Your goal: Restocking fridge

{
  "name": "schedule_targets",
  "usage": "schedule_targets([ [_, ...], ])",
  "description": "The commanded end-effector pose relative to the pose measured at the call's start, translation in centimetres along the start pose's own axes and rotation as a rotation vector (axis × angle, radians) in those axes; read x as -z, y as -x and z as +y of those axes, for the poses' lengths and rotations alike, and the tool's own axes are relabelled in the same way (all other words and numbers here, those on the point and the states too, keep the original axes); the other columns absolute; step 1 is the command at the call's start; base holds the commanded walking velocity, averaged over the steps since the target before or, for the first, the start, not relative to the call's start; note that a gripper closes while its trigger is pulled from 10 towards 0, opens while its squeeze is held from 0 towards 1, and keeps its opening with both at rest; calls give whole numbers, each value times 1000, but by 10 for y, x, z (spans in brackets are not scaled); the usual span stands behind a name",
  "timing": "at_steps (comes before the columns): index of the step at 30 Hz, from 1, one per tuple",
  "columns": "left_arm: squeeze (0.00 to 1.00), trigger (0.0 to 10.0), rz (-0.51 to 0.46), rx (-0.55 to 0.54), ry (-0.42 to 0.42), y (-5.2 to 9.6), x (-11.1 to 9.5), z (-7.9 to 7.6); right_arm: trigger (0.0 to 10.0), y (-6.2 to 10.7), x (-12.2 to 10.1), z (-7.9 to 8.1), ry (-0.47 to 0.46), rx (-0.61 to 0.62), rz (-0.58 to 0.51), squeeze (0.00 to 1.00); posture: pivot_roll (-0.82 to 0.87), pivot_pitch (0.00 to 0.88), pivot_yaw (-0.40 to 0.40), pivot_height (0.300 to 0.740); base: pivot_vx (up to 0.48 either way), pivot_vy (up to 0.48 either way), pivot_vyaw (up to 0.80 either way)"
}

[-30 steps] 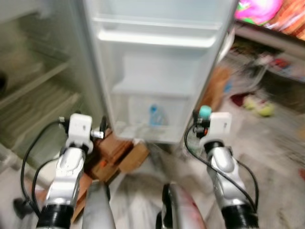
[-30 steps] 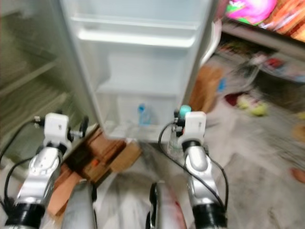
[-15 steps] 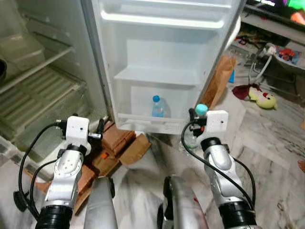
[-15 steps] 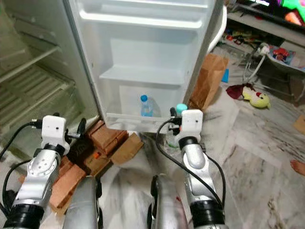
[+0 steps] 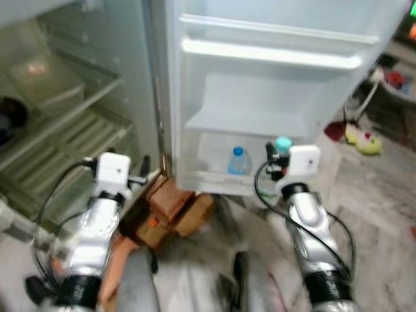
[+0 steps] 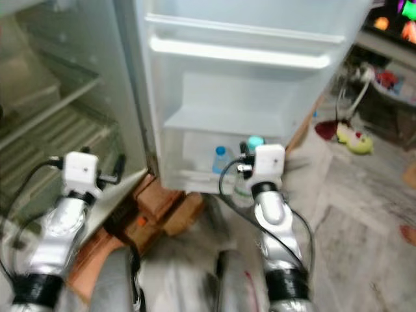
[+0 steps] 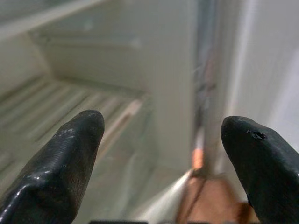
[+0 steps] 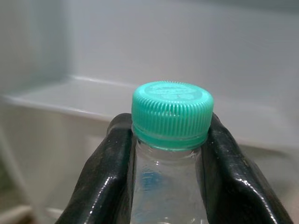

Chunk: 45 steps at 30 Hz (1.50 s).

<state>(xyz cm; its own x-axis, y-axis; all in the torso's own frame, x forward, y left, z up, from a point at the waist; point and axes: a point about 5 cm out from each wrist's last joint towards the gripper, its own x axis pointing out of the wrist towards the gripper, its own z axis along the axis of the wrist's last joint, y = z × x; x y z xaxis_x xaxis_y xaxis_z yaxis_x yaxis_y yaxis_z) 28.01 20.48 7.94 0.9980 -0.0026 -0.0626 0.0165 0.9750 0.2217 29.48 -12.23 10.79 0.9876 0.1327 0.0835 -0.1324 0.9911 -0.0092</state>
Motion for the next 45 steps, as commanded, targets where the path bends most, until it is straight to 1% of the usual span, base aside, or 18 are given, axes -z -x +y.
schedule_targets([
  [1,0,10000,-21,39,3,-2,-5,-13,10000,1,0,-16,26,58,1,0,22,103,-88,613,0,0,0],
  [2,0,10000,-29,50,-3,-2,-6,-14,10000,1,1,-18,9,70,4,0,21,104,-88,613,0,0,0],
  [9,0,10000,-55,74,-7,-3,-10,-18,10000,1,0,-18,10,71,1,0,18,104,-85,613,0,0,0],
  [22,0,10000,-71,86,-8,-2,-12,-20,10000,0,0,-17,21,72,-5,0,20,105,-87,613,336,-293,0],
  [24,0,10000,-73,87,-6,-2,-12,-20,10000,0,0,-17,22,71,-6,0,19,106,-87,613,371,0,0],
  [26,0,10000,-71,86,15,-2,-12,-21,10000,0,0,-17,21,71,-7,0,18,106,-87,613,0,0,0],
  [34,0,10000,-74,78,19,-1,-12,-19,10000,-1,1,-15,19,60,-5,0,23,112,-88,613,0,0,0],
  [40,0,10000,-69,70,22,1,-11,-16,10000,-1,2,-13,14,49,3,0,28,121,-87,613,0,0,0],
  [43,0,10000,-58,64,21,2,-9,-14,10000,-2,4,-12,12,38,10,0,30,130,-86,598,0,0,0],
  [45,0,10000,-10,73,67,2,-5,-13,10000,-4,7,-10,17,21,26,0,32,143,-85,583,0,0,0],
])
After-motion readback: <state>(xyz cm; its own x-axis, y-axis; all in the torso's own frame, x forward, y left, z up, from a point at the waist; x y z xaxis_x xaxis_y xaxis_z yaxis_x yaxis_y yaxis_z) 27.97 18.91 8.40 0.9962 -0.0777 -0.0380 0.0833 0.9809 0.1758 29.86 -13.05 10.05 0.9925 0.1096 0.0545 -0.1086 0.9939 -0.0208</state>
